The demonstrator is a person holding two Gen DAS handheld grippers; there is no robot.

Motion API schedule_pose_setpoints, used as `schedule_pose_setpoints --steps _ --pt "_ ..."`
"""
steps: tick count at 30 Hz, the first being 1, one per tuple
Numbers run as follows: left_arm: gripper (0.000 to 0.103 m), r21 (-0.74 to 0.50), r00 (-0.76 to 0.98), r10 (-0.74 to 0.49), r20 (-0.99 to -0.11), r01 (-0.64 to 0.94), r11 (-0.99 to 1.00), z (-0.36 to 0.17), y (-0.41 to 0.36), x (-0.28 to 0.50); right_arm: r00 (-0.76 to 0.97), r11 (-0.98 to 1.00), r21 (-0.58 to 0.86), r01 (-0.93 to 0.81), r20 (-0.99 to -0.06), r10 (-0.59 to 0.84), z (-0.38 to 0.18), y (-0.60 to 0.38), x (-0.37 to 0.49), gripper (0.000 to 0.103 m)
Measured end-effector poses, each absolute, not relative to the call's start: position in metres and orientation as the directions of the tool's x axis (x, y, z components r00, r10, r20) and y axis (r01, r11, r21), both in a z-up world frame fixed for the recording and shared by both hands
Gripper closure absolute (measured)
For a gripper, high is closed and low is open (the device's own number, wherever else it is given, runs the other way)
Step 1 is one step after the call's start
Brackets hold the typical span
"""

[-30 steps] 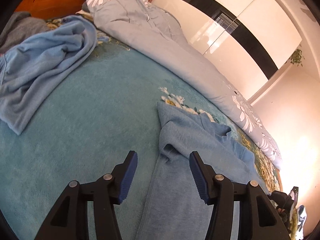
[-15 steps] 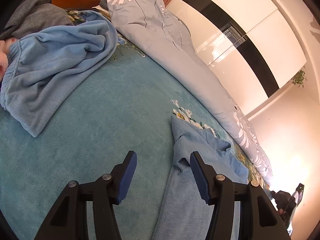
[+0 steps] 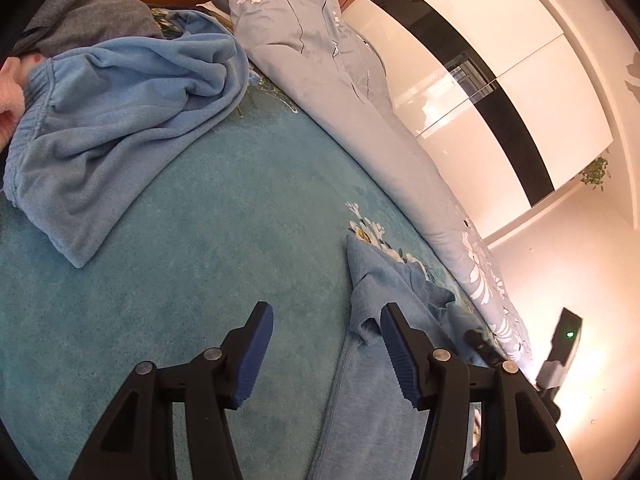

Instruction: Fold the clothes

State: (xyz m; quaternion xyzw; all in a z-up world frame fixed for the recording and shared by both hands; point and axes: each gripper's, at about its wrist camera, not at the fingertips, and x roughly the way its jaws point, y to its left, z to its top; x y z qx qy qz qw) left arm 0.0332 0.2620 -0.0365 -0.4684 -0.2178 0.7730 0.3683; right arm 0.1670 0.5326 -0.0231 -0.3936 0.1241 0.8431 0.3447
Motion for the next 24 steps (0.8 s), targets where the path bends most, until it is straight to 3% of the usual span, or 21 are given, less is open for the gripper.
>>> schedule_pose_setpoints --steps 7,8,10,12,19,24 --pt "0.043 -0.700 -0.275 0.784 -0.557 -0.352 -0.621 -0.040 0.259 0.030 -0.450 -0.784 -0.026 -0.620 -0.807 0.383 -0.044 0.516 0.171 0.095" --pt "0.043 -0.699 -0.275 0.784 -0.557 -0.354 -0.621 -0.040 0.259 0.030 -0.466 -0.789 0.006 -0.614 -0.810 0.356 -0.040 0.516 0.176 0.092" --pt "0.043 -0.697 -0.272 0.783 -0.559 -0.358 -0.621 -0.040 0.260 0.029 -0.504 -0.778 0.086 -0.623 -0.805 0.314 -0.032 0.521 0.192 0.076" --pt "0.043 -0.695 -0.267 0.784 -0.561 -0.362 -0.621 -0.040 0.261 0.030 -0.540 -0.749 0.168 -0.641 -0.793 0.284 -0.025 0.530 0.210 0.071" --pt "0.042 -0.694 -0.254 0.785 -0.565 -0.367 -0.619 -0.042 0.263 0.030 -0.582 -0.492 0.420 -0.763 -0.778 0.238 -0.031 0.595 0.256 0.070" --pt "0.042 -0.702 -0.250 0.790 -0.560 -0.364 -0.612 -0.042 0.262 0.029 -0.587 -0.393 0.493 -0.777 -0.793 0.166 -0.051 0.616 0.253 0.070"
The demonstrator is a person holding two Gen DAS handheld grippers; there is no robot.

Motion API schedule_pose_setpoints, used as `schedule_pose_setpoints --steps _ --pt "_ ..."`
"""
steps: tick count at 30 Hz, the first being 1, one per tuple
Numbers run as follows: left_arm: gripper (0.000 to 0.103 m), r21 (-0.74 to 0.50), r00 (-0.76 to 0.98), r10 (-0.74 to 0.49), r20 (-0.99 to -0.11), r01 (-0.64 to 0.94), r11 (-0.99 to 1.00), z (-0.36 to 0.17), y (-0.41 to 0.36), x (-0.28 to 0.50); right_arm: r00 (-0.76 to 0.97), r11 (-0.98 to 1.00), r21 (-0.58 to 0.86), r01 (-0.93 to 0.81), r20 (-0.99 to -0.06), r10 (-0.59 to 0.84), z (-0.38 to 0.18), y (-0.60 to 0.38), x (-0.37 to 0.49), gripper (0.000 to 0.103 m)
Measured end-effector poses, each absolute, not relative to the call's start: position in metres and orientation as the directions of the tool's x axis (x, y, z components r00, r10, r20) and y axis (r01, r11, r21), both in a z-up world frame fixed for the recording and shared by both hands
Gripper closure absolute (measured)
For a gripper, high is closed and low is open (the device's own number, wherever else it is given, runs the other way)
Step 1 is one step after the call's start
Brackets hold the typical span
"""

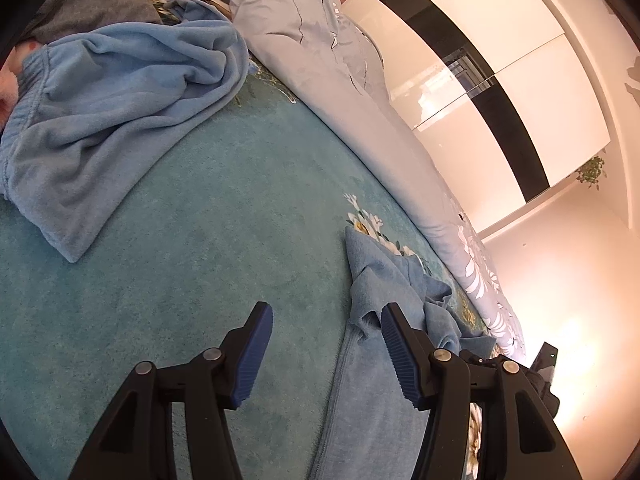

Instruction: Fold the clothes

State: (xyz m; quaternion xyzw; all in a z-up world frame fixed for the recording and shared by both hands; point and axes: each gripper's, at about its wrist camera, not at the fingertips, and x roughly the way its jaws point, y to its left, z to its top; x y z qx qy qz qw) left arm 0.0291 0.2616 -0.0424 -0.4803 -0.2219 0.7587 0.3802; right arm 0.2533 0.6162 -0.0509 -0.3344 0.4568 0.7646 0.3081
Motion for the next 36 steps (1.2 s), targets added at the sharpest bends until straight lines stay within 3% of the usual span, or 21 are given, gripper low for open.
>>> schedule_pose_setpoints --steps 4,5,6,7,16,23,28,31,36 --pt "0.042 -0.703 -0.245 0.790 -0.562 -0.362 -0.612 -0.043 0.263 0.029 -0.597 -0.394 0.501 -0.770 -0.785 0.167 -0.052 0.611 0.246 0.072" --pt "0.042 -0.703 -0.246 0.791 -0.561 -0.363 -0.611 -0.042 0.262 0.028 -0.608 -0.406 0.508 -0.760 -0.777 0.166 -0.047 0.609 0.242 0.077" --pt "0.042 -0.706 -0.244 0.793 -0.558 -0.362 -0.609 -0.042 0.261 0.028 -0.609 -0.434 0.494 -0.753 -0.773 0.176 -0.039 0.606 0.237 0.095" --pt "0.042 -0.709 -0.243 0.795 -0.556 -0.360 -0.606 -0.043 0.261 0.028 -0.611 -0.462 0.480 -0.746 -0.770 0.185 -0.030 0.603 0.231 0.097" --pt "0.041 -0.719 -0.252 0.796 -0.551 -0.341 -0.606 -0.044 0.253 0.023 -0.627 -0.757 0.302 -0.580 -0.758 0.178 0.045 0.542 0.152 0.100" --pt "0.041 -0.734 -0.232 0.806 -0.544 -0.334 -0.591 -0.046 0.254 0.024 -0.587 -0.849 0.251 -0.465 -0.806 0.083 0.011 0.491 0.092 0.101" --pt "0.041 -0.740 -0.198 0.815 -0.544 -0.344 -0.578 -0.048 0.259 0.027 -0.563 -0.832 0.300 -0.467 -0.827 0.017 -0.016 0.487 0.089 0.101" --pt "0.041 -0.743 -0.188 0.822 -0.538 -0.355 -0.568 -0.048 0.262 0.029 -0.606 -0.827 0.404 -0.391 -0.789 -0.098 -0.010 0.489 0.098 0.099" --pt "0.041 -0.718 -0.166 0.819 -0.549 -0.409 -0.564 -0.045 0.276 0.038 -0.636 -0.827 0.359 -0.432 -0.772 -0.003 0.021 0.507 0.146 0.099"
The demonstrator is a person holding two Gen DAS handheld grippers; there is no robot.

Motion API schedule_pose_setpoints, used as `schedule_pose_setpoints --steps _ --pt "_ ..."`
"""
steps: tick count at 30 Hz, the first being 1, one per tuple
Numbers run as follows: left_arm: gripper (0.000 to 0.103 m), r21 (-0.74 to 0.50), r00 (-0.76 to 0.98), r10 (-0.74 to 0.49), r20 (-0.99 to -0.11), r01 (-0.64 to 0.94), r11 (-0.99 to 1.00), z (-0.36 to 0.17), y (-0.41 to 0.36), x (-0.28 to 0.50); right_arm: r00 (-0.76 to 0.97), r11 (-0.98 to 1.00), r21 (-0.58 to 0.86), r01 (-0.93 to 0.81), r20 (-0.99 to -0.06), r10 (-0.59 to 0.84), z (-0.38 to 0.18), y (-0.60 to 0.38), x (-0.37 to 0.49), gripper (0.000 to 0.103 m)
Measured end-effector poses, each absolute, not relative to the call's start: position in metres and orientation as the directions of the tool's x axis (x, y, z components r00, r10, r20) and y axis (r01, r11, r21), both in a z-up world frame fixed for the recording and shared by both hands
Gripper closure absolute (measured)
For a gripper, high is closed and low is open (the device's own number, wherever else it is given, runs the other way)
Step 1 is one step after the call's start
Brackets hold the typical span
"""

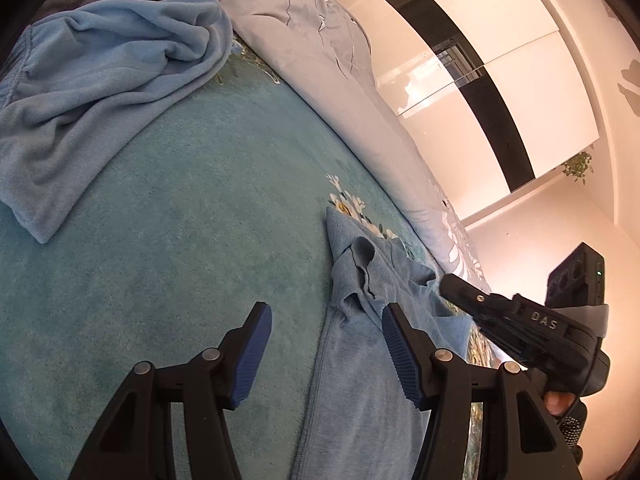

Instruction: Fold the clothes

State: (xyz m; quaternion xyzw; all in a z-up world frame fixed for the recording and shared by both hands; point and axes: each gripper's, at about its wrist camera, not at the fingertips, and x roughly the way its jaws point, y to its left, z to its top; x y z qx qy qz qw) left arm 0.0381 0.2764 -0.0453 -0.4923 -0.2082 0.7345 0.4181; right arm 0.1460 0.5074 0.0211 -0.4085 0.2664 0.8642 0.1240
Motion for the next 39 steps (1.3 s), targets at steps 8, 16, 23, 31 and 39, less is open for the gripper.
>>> schedule_pose_setpoints --steps 8,16,23,31,39 --pt "0.037 -0.534 -0.069 0.799 -0.597 -0.709 -0.460 0.008 0.363 0.049 -0.560 -0.645 0.292 -0.706 -0.788 0.257 0.031 0.632 0.281 0.097" --pt "0.037 -0.258 -0.114 0.599 -0.792 -0.827 -0.499 -0.025 0.447 0.051 -0.618 -0.706 0.340 -0.620 -0.766 0.174 0.004 0.649 0.259 0.095" --pt "0.037 -0.251 -0.114 0.562 -0.819 -0.810 -0.530 -0.050 0.442 0.037 -0.597 -0.556 0.415 -0.721 -0.778 0.194 -0.018 0.721 0.287 0.060" --pt "0.037 -0.204 -0.133 0.534 -0.835 -0.826 -0.526 -0.057 0.446 0.041 -0.684 -0.502 0.575 -0.646 -0.728 0.046 -0.048 0.733 0.280 0.081" --pt "0.037 -0.200 -0.136 0.540 -0.830 -0.832 -0.517 -0.060 0.442 0.041 -0.617 -0.498 0.482 -0.721 -0.774 0.145 -0.041 0.750 0.280 0.099"
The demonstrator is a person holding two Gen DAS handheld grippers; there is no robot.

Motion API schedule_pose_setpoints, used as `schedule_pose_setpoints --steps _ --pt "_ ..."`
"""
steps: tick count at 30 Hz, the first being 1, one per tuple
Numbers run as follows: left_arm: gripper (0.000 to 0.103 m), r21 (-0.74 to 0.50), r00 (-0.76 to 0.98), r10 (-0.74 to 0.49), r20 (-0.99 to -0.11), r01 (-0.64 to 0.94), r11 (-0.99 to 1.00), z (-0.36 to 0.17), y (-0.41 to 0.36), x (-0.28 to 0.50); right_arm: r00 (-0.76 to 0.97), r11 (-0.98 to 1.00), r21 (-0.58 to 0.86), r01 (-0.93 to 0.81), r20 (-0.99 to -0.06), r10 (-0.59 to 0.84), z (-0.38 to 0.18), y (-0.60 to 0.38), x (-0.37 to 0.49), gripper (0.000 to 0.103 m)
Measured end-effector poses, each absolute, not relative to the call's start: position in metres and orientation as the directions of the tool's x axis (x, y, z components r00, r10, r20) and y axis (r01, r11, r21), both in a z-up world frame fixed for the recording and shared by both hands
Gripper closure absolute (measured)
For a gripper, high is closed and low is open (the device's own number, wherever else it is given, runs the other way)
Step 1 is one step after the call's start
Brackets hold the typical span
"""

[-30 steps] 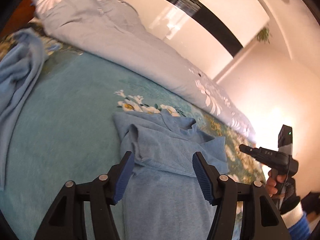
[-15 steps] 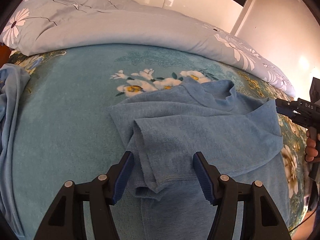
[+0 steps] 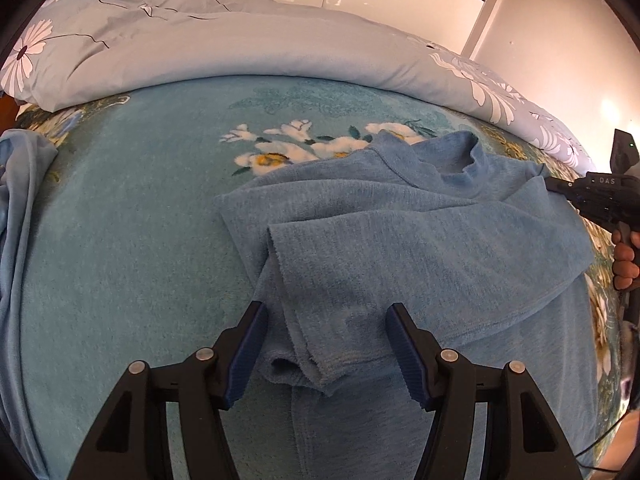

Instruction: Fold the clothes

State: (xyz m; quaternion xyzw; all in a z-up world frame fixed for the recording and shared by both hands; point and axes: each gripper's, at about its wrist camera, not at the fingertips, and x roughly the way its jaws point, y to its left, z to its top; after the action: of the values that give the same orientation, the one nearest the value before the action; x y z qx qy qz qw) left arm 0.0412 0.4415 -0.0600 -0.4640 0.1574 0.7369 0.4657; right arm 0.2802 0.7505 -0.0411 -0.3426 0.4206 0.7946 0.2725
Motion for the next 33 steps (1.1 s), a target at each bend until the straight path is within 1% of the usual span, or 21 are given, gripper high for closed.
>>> schedule_pose_setpoints --steps 2,5,7,9,11,14,16,21,23,24,27,33 --pt "0.037 -0.197 -0.138 0.541 -0.830 -0.835 -0.514 -0.060 0.441 0.042 -0.575 -0.489 0.446 -0.749 -0.804 0.148 -0.054 0.753 0.276 0.099" --pt "0.037 -0.213 -0.132 0.548 -0.826 -0.827 -0.521 -0.055 0.437 0.041 -0.571 -0.451 0.463 -0.763 -0.809 0.136 -0.067 0.755 0.279 0.099" --pt "0.037 -0.230 -0.127 0.555 -0.822 -0.818 -0.527 -0.050 0.433 0.040 -0.582 -0.452 0.476 -0.754 -0.804 0.124 -0.058 0.754 0.283 0.097" --pt "0.037 -0.257 -0.119 0.594 -0.796 -0.821 -0.510 -0.034 0.421 0.045 -0.589 -0.463 0.482 -0.744 -0.800 0.114 -0.047 0.752 0.288 0.097" --pt "0.037 -0.258 -0.135 0.613 -0.779 -0.821 -0.509 -0.016 0.404 0.053 -0.572 -0.505 0.440 -0.742 -0.809 0.135 -0.024 0.740 0.296 0.097" --pt "0.037 -0.257 -0.136 0.597 -0.791 -0.811 -0.525 -0.004 0.374 0.067 -0.580 -0.570 0.412 -0.711 -0.802 0.143 0.004 0.707 0.320 0.097" --pt "0.037 -0.268 -0.119 0.581 -0.805 -0.800 -0.536 -0.006 0.354 0.078 -0.581 -0.607 0.396 -0.689 -0.802 0.137 0.012 0.677 0.339 0.096" --pt "0.037 -0.307 -0.066 0.540 -0.839 -0.762 -0.570 -0.027 0.300 0.110 -0.592 -0.639 0.435 -0.635 -0.805 0.040 -0.009 0.595 0.407 0.095" --pt "0.037 -0.324 -0.048 0.534 -0.844 -0.748 -0.579 -0.035 0.279 0.125 -0.615 -0.624 0.478 -0.618 -0.789 0.004 -0.020 0.569 0.437 0.095" --pt "0.037 -0.335 -0.032 0.532 -0.846 -0.744 -0.578 -0.039 0.270 0.132 -0.620 -0.621 0.490 -0.612 -0.784 -0.007 -0.025 0.557 0.450 0.093" --pt "0.037 -0.347 -0.007 0.522 -0.853 -0.740 -0.577 -0.047 0.254 0.151 -0.623 -0.605 0.513 -0.609 -0.781 -0.034 -0.038 0.528 0.482 0.082" --pt "0.037 -0.362 0.018 0.520 -0.854 -0.739 -0.568 -0.052 0.236 0.179 -0.632 -0.550 0.554 -0.625 -0.773 -0.060 -0.063 0.499 0.513 0.077"
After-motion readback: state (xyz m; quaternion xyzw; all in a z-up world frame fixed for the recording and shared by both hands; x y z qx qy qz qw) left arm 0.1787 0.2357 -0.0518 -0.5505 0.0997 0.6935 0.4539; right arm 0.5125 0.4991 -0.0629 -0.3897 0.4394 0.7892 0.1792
